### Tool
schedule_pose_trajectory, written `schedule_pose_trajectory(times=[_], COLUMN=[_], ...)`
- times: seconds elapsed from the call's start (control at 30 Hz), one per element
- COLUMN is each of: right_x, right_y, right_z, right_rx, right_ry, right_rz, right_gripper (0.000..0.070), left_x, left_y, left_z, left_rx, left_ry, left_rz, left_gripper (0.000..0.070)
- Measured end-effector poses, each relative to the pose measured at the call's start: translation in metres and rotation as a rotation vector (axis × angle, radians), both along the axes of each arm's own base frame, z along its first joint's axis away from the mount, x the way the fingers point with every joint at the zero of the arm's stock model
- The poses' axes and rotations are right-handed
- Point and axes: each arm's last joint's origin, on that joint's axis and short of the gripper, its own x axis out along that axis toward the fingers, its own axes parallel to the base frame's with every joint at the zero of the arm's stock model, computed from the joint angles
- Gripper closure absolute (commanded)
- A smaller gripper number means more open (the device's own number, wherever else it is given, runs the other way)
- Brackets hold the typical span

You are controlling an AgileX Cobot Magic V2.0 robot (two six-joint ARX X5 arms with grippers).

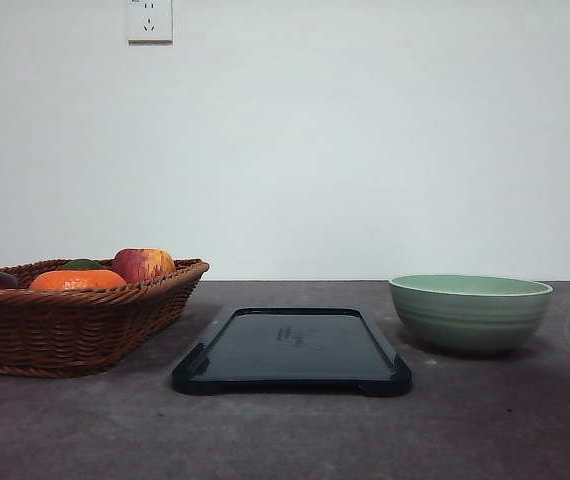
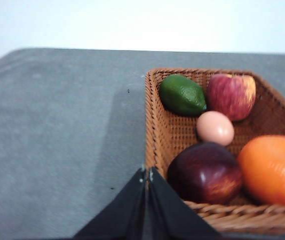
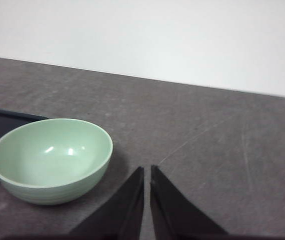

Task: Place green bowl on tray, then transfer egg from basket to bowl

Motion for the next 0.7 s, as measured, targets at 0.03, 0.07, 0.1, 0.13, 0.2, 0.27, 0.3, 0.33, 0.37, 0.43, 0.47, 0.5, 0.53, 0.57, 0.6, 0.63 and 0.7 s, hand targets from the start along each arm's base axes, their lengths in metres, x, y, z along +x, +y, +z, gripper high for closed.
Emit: schedule_pose_trajectory(times=[0.03,0.07,0.1,0.13,0.2,0.27,0.3,0.33,0.37,0.43,0.47,0.5,0.53,0.57,0.6,0.63,0.7], right_x=[0.0,0.0,0.0,0.0,0.0,0.0,0.0,0.0,0.0,0.0,0.0,0.0,0.0,0.0,-0.001,-0.001,-0.003], right_y=[0.0,0.0,0.0,0.0,0.0,0.0,0.0,0.0,0.0,0.0,0.0,0.001,0.001,0.002,0.002,0.002,0.003], right_z=[0.0,0.0,0.0,0.0,0.0,0.001,0.001,0.002,0.002,0.002,0.004,0.006,0.008,0.011,0.013,0.015,0.022], right_rx=[0.033,0.068,0.105,0.147,0.215,0.276,0.302,0.334,0.363,0.43,0.459,0.483,0.501,0.514,0.522,0.528,0.535], right_ry=[0.003,0.007,0.01,0.013,0.018,0.016,0.015,0.017,0.021,0.02,0.012,-0.003,-0.019,-0.039,-0.049,-0.049,-0.039], right_rz=[0.001,0.0,-0.004,-0.012,-0.018,-0.02,-0.02,-0.02,-0.021,-0.017,-0.008,0.013,0.037,0.063,0.084,0.093,0.101], right_gripper=[0.0685,0.0689,0.069,0.069,0.069,0.069,0.069,0.0691,0.069,0.0691,0.0691,0.0692,0.0693,0.0693,0.0693,0.0693,0.0693], left_x=[0.0,0.0,0.0,0.0,0.0,0.0,0.001,0.001,0.001,0.001,0.001,0.001,0.0,0.0,-0.001,-0.001,-0.001], left_y=[0.0,0.0,0.0,0.0,0.0,0.0,0.0,0.0,0.0,0.0,0.0,0.0,0.0,0.0,0.0,0.0,0.0], left_z=[0.0,0.0,0.0,0.0,0.001,0.003,0.005,0.007,0.009,0.015,0.018,0.023,0.027,0.031,0.034,0.036,0.038], left_rx=[-0.049,-0.099,-0.149,-0.207,-0.313,-0.434,-0.494,-0.561,-0.619,-0.702,-0.721,-0.729,-0.727,-0.715,-0.697,-0.675,-0.645], left_ry=[0.0,0.001,0.001,0.0,-0.005,-0.029,-0.046,-0.066,-0.085,-0.139,-0.175,-0.22,-0.263,-0.305,-0.336,-0.343,-0.327], left_rz=[0.008,0.016,0.023,0.032,0.048,0.061,0.065,0.067,0.068,0.056,0.044,0.028,0.011,-0.004,-0.015,-0.017,-0.01], left_gripper=[0.07,0.07,0.07,0.07,0.07,0.07,0.07,0.07,0.07,0.07,0.07,0.07,0.07,0.07,0.07,0.07,0.07])
